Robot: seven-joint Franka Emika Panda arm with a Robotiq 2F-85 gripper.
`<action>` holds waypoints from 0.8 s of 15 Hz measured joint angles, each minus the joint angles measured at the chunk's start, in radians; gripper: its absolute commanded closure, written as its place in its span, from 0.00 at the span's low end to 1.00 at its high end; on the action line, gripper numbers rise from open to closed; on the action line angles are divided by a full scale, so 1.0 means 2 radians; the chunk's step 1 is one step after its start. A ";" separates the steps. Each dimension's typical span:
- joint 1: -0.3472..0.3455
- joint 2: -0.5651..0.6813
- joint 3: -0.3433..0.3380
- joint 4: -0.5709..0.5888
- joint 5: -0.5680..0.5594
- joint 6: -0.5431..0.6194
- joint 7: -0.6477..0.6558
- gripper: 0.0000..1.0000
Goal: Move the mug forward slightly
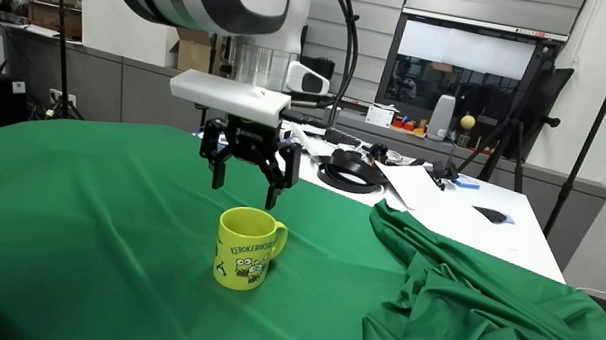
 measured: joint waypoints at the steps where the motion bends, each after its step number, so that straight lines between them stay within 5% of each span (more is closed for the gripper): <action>1: 0.000 0.009 0.003 0.007 0.002 -0.002 0.000 0.00; 7: -0.001 0.065 0.017 0.051 0.008 -0.013 -0.002 0.00; 8: -0.001 0.074 0.020 0.058 0.009 -0.015 -0.003 0.25; 12: -0.001 0.096 0.025 0.080 0.011 -0.020 -0.003 0.47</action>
